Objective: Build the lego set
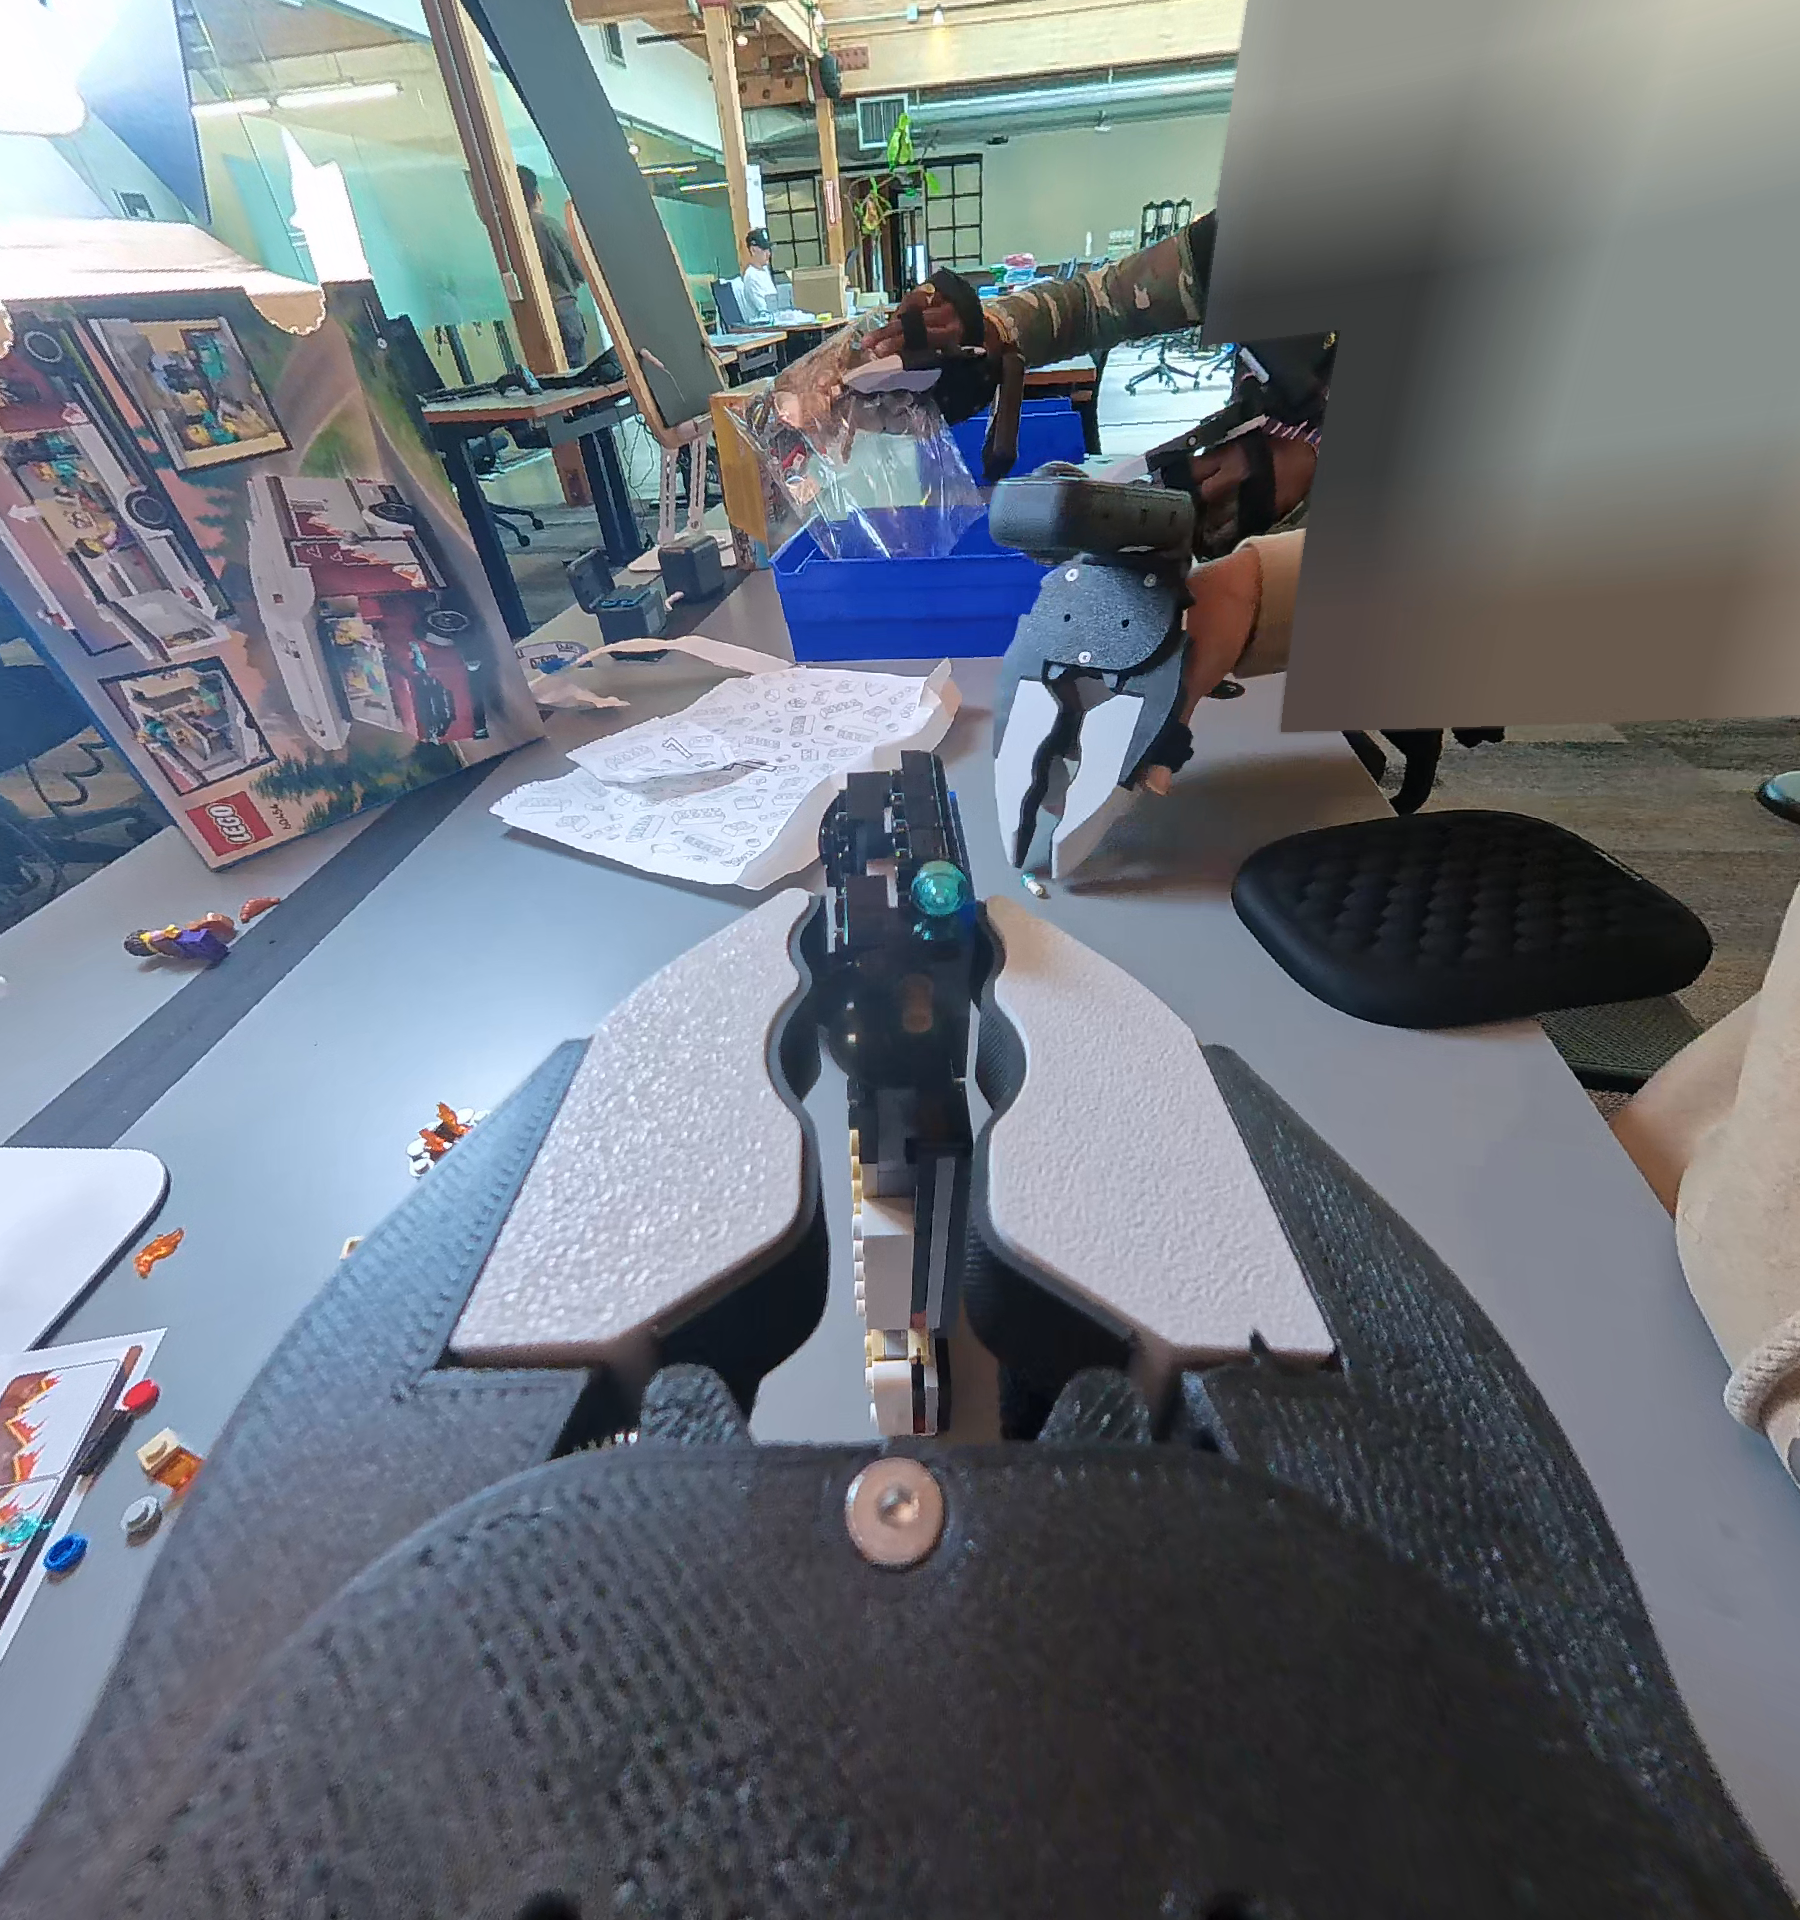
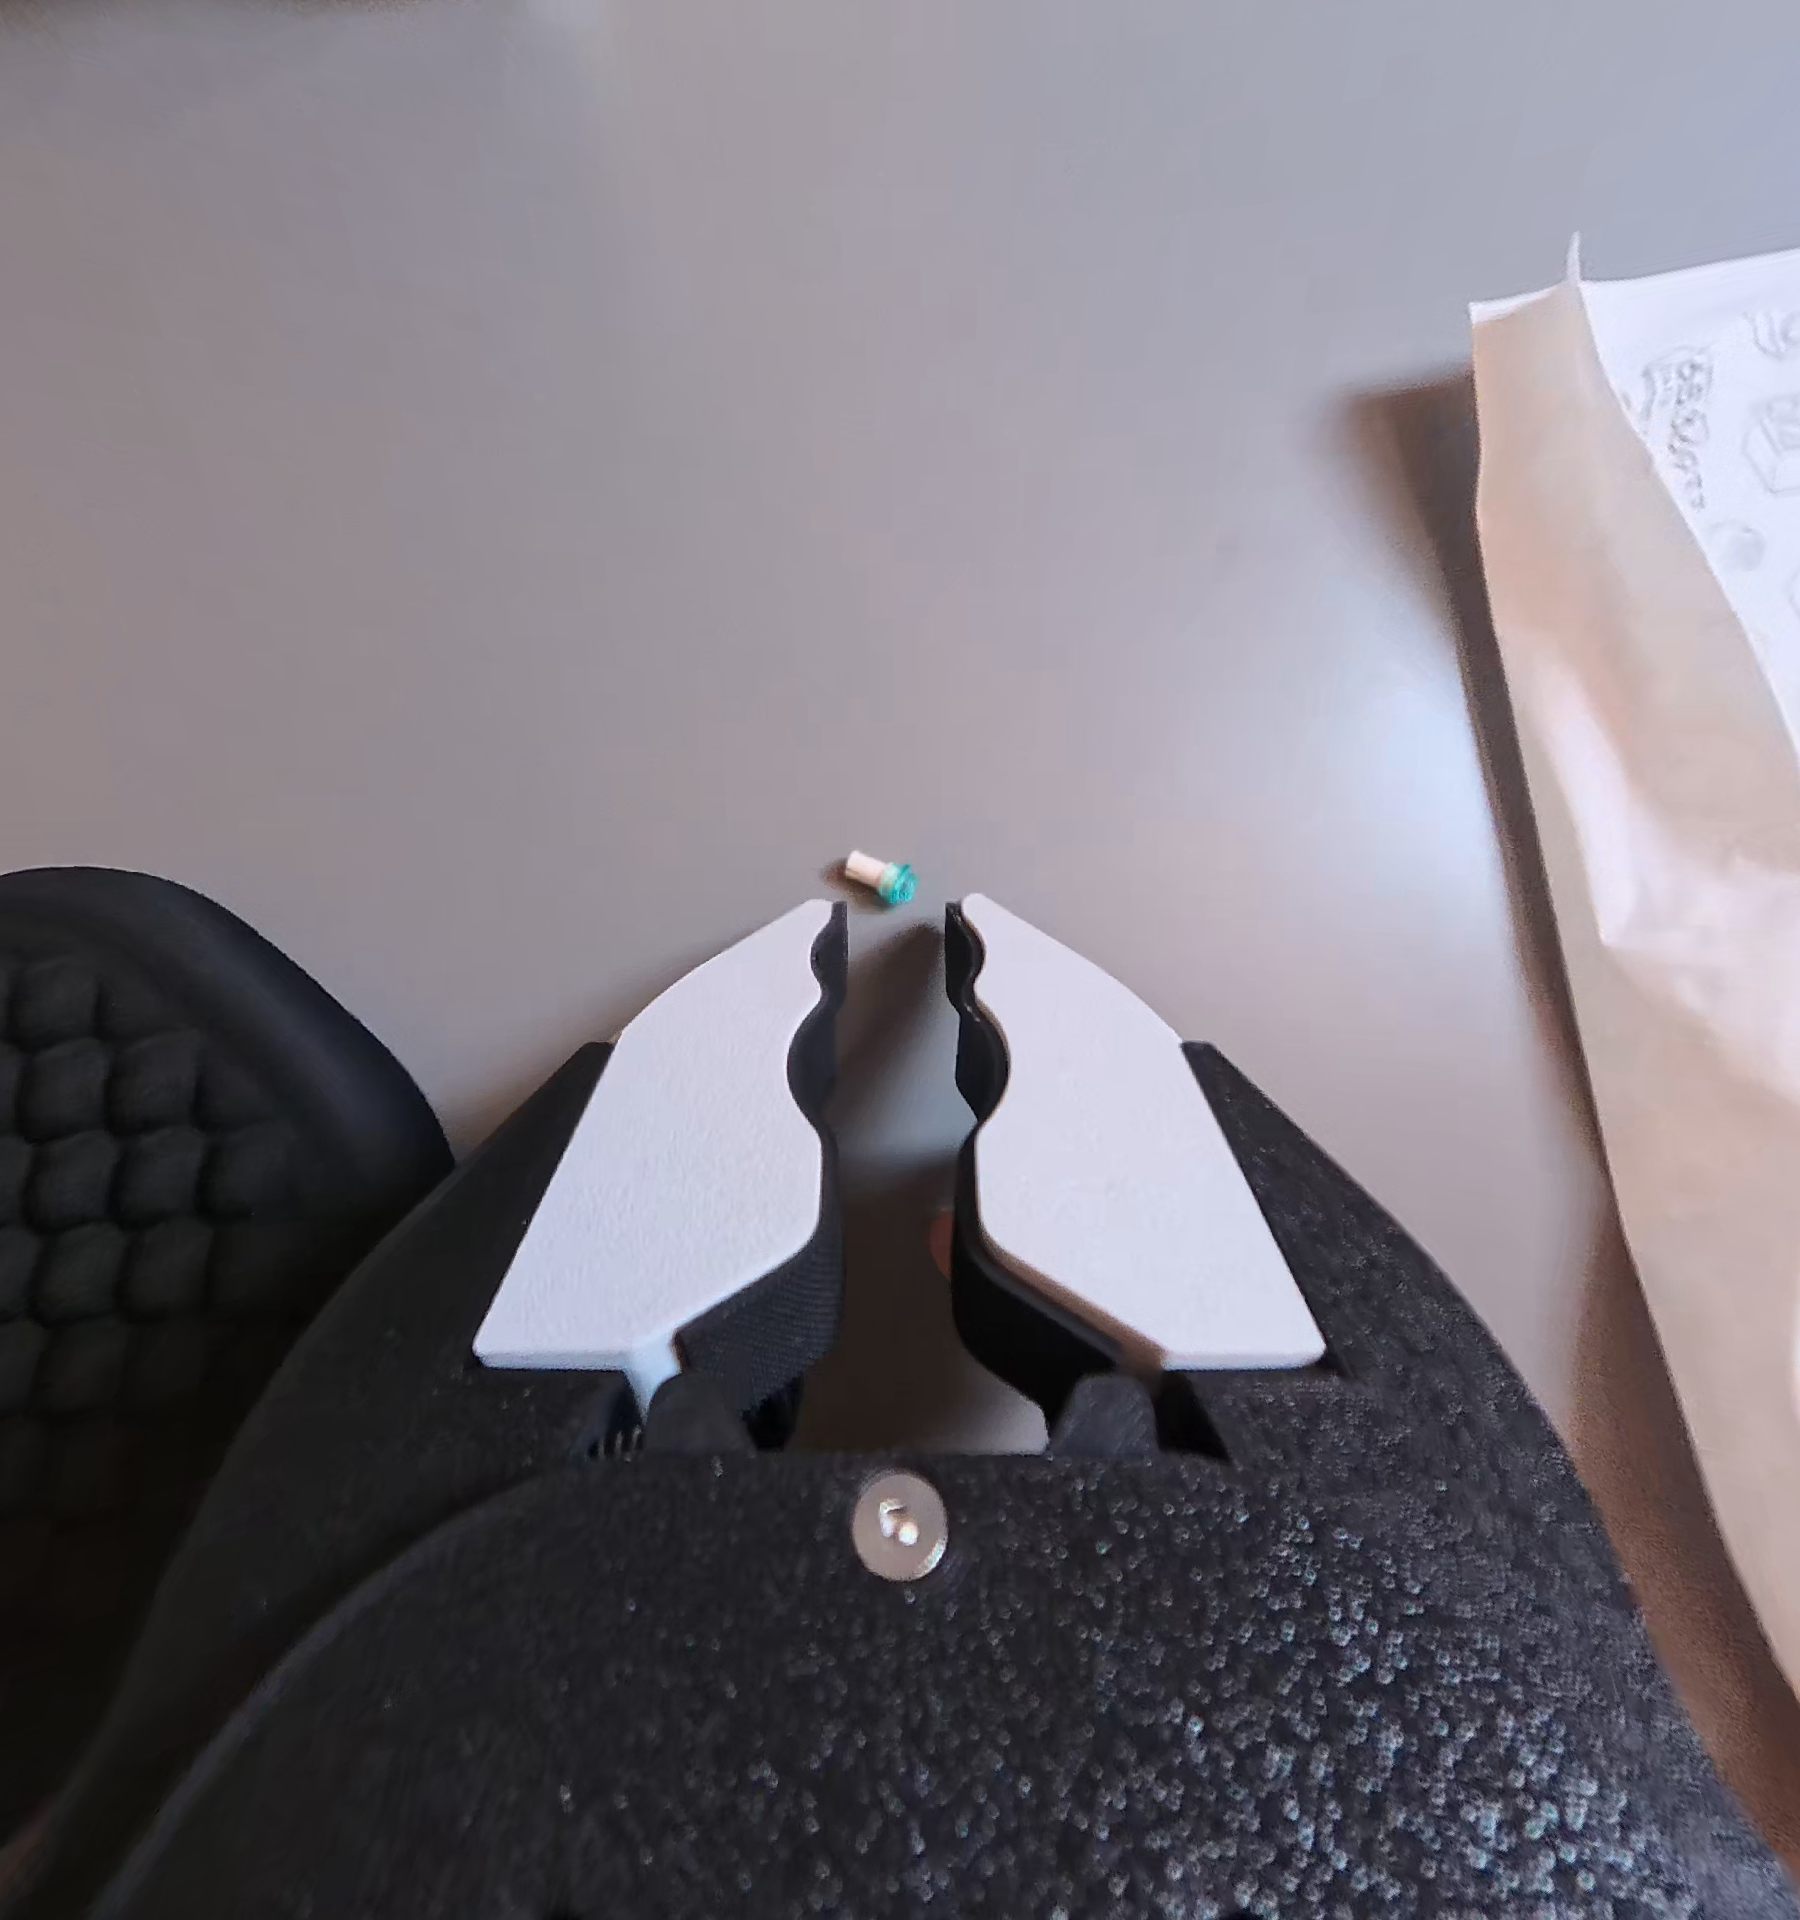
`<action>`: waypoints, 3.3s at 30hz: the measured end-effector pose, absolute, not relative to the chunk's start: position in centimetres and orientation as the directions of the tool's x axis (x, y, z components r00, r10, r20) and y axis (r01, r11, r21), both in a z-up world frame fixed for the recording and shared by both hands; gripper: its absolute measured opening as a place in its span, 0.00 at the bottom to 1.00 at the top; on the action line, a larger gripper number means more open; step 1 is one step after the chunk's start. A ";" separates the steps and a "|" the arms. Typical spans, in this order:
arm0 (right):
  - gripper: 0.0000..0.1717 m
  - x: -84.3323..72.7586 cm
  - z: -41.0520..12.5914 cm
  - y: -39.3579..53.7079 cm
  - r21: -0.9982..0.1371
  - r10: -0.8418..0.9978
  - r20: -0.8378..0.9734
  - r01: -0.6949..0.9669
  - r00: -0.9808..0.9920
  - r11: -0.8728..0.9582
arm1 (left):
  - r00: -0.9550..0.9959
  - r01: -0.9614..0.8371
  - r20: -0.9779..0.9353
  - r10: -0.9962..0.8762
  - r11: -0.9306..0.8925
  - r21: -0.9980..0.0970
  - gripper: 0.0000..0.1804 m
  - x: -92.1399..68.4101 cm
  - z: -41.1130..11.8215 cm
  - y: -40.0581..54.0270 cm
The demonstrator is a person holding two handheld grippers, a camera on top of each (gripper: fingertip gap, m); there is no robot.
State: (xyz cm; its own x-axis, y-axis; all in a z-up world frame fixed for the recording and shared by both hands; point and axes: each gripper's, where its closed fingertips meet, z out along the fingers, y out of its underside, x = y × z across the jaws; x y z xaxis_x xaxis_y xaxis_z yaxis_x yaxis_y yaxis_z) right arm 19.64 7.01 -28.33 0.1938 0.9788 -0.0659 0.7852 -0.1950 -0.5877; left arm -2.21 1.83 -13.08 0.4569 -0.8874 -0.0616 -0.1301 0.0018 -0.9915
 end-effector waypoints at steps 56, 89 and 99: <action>0.04 0.0 -11.5 2.5 -0.783 0.906 0.382 0.457 -0.181 0.421 | 0.435 -0.132 -0.089 -0.896 0.035 -0.991 0.14 -1.7 -13.1 1.2; 0.04 -1.2 -11.3 2.1 -0.815 0.944 0.275 0.476 -0.185 0.331 | 0.457 -0.156 -0.059 -0.887 -0.015 -0.988 0.14 -1.9 -13.3 1.6; 0.04 -1.4 -11.2 2.3 -0.844 0.955 0.256 0.448 -0.147 0.295 | 0.469 -0.168 -0.040 -0.882 -0.044 -0.985 0.14 -2.0 -13.3 1.8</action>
State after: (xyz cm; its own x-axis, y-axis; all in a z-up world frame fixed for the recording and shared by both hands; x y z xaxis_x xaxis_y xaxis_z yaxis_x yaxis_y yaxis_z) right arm -1.36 2.28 -11.21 -0.1471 0.9554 0.2560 0.4478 0.2951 -0.8440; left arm -2.03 1.82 -13.31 0.4690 -0.8823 -0.0404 -0.1680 -0.0443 -0.9848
